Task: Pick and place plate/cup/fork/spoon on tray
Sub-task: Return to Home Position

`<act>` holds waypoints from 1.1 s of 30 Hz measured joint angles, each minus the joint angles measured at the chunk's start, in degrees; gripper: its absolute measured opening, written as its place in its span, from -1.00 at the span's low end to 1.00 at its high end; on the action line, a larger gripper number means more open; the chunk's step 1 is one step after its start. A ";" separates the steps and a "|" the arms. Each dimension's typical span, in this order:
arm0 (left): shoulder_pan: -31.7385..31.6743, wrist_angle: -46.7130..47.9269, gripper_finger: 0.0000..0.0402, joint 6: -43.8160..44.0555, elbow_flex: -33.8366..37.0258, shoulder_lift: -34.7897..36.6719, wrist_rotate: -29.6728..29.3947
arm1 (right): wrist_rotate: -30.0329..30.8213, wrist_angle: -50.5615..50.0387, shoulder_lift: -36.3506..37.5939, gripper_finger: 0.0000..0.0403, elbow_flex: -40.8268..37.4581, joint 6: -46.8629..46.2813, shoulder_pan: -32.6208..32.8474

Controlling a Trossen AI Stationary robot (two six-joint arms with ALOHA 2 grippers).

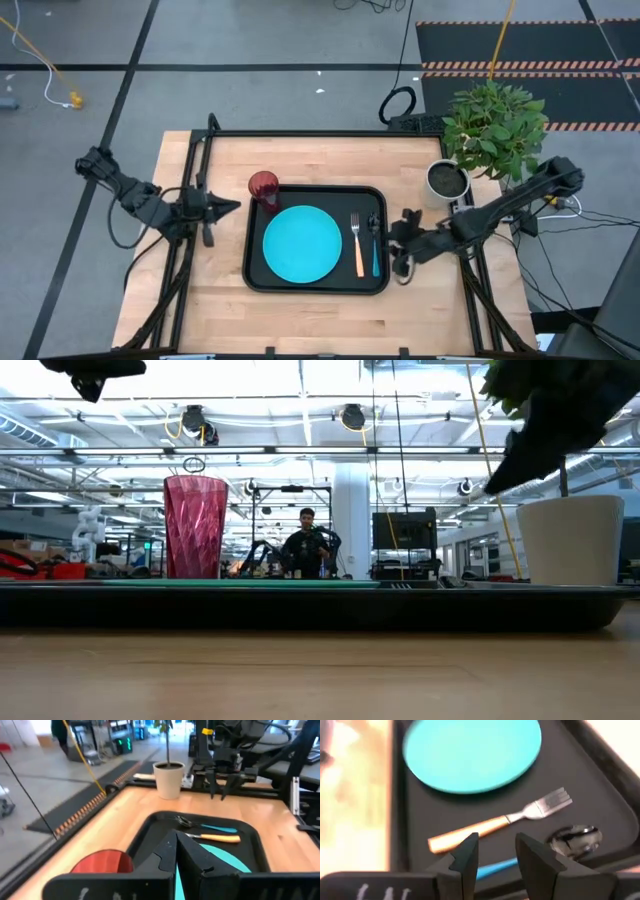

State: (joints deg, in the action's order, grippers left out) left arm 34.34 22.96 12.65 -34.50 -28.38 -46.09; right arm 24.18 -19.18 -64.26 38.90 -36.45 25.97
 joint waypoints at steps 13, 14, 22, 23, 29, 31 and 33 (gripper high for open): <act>-2.83 -43.01 -0.95 -25.81 21.57 11.57 14.83 | 5.98 20.75 16.07 -0.40 -12.03 18.03 1.95; -4.25 -42.85 -0.95 -25.17 22.42 12.92 16.76 | 5.81 22.98 16.76 -0.40 -13.17 19.08 1.62; -15.44 -36.09 -0.95 -19.34 24.28 16.37 31.53 | 1.53 28.82 20.63 -0.40 -19.34 20.93 -2.02; -16.76 -35.81 -0.95 -19.10 24.28 16.35 33.16 | 1.15 28.83 20.86 -0.40 -19.92 21.11 -2.64; -25.26 -33.33 -0.95 -16.64 24.28 16.37 38.66 | -2.73 35.46 22.35 -0.40 -24.70 23.58 -6.78; -27.34 -32.56 -0.95 -15.36 24.28 16.37 40.32 | -5.41 38.34 22.89 -0.40 -26.29 23.68 -8.03; -28.40 -31.62 -0.95 -14.06 24.28 16.37 40.67 | -6.33 39.39 23.62 -0.40 -27.46 23.68 -8.68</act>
State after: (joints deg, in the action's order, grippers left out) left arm 5.94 -8.66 -1.41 -10.22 -12.01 -5.42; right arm 17.85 20.21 -40.64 11.44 -12.78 17.29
